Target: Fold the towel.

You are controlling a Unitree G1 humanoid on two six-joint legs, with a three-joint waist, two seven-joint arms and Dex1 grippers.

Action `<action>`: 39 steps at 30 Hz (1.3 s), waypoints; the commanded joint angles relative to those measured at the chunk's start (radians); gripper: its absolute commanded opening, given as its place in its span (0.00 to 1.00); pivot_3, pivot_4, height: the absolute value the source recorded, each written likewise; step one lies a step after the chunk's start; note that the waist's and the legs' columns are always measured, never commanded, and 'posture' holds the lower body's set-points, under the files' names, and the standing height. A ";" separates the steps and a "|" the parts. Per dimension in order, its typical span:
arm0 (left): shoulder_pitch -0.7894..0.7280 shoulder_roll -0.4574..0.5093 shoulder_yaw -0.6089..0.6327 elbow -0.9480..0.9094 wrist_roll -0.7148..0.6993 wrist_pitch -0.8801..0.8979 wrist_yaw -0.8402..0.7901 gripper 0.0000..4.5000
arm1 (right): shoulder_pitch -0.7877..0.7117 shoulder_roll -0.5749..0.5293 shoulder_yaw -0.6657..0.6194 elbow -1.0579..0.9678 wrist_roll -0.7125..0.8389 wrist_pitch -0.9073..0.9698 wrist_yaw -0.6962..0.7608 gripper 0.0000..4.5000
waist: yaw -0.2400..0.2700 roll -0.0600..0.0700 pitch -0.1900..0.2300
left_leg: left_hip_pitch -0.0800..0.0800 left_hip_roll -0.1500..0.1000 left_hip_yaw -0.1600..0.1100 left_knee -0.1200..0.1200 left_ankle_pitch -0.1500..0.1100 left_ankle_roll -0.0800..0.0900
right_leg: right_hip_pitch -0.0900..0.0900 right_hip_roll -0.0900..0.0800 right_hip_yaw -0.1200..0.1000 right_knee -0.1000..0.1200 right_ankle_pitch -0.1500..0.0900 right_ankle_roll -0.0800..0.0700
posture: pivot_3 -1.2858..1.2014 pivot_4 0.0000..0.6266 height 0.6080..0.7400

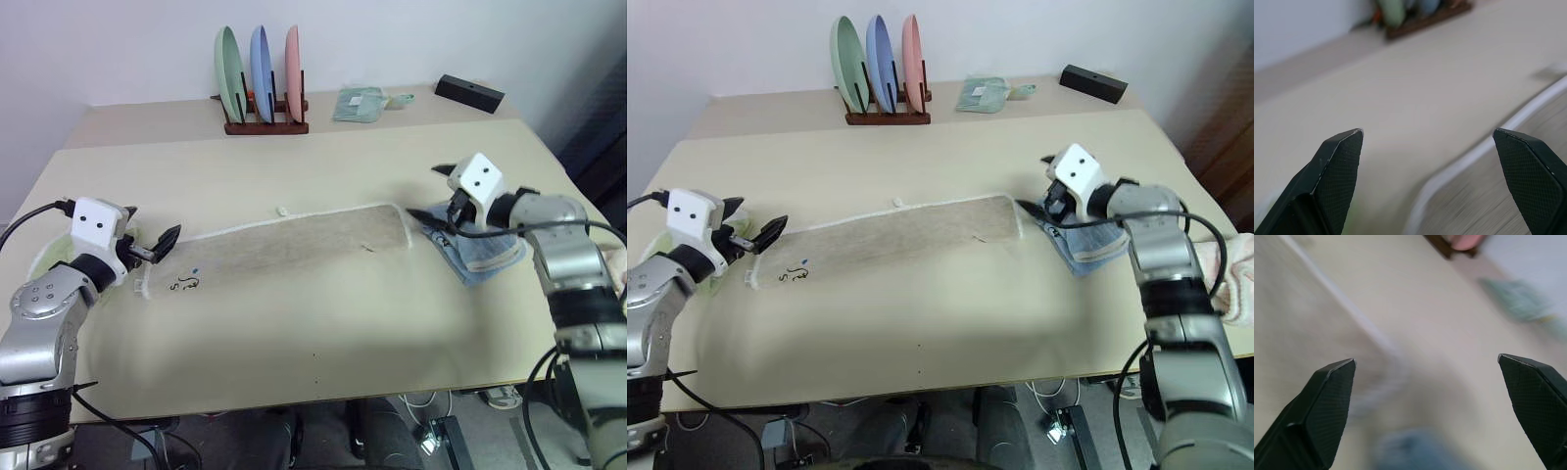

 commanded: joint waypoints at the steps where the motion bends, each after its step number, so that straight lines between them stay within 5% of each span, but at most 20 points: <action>1: -0.008 -0.032 -0.104 -0.111 -0.061 0.024 -0.064 0.96 | 0.117 0.020 -0.107 -0.294 0.255 0.360 -0.066 1.00 | 0.006 0.000 0.000 | 0.000 0.000 0.000 0.000 0.000 0.000 | 0.001 0.000 0.000 0.000 0.000 0.000 | 0.52 0.24 1.00; 5: -0.022 -0.066 -0.243 -0.177 -0.096 0.048 -0.140 0.96 | 0.182 0.227 -0.261 -0.387 0.472 0.759 -0.356 1.00 | 0.008 -0.001 -0.001 | 0.002 0.001 0.001 0.000 0.000 0.000 | 0.002 0.001 0.001 0.000 0.001 -0.001 | 0.52 0.24 1.00; 11: -0.038 -0.104 -0.350 -0.206 -0.100 0.056 -0.175 0.96 | 0.140 0.500 -0.457 -0.387 0.535 1.025 -0.692 1.00 | 0.018 -0.001 -0.002 | 0.001 0.001 0.002 0.001 0.000 0.000 | 0.001 0.001 0.001 0.001 0.001 -0.001 | 0.52 0.24 1.00; 16: -0.028 -0.118 -0.355 -0.226 -0.134 0.082 -0.183 0.96 | 0.019 0.678 -0.626 -0.284 0.499 1.057 -0.916 1.00 | 0.015 -0.001 -0.002 | 0.002 0.001 0.002 0.000 0.001 -0.001 | -0.001 0.002 0.001 0.002 0.002 -0.002 | 0.52 0.24 1.00; 22: -0.006 -0.122 -0.353 -0.241 -0.137 0.080 -0.169 0.96 | -0.072 0.722 -0.704 -0.149 0.449 0.972 -1.059 1.00 | 0.016 0.000 -0.005 | 0.002 0.001 0.002 0.000 0.001 -0.001 | 0.001 0.002 0.001 0.002 0.002 -0.002 | 0.52 0.24 1.00; 26: 0.015 -0.123 -0.348 -0.255 -0.138 0.080 -0.161 0.96 | -0.091 0.711 -0.701 -0.121 0.468 0.951 -1.079 0.61 | 0.015 -0.001 -0.007 | 0.003 0.001 0.002 0.000 0.001 -0.001 | 0.002 0.002 0.001 0.002 0.002 -0.002 | 0.52 0.24 1.00; 31: 0.050 -0.122 -0.342 -0.266 -0.133 0.071 -0.152 0.96 | -0.077 0.670 -0.646 -0.150 0.460 0.921 -1.068 0.02 | 0.011 0.000 -0.007 | 0.002 0.001 0.002 0.000 0.001 -0.001 | 0.000 0.002 0.002 0.002 0.002 -0.002 | 0.52 0.24 1.00; 39: 0.070 -0.115 -0.324 -0.262 -0.130 0.062 -0.148 0.96 | -0.001 0.467 -0.431 -0.324 0.436 0.869 -0.912 0.01 | 0.013 0.000 -0.006 | 0.002 0.001 0.003 0.000 0.001 -0.001 | 0.000 0.002 0.002 0.002 0.002 -0.002 | 0.52 0.24 1.00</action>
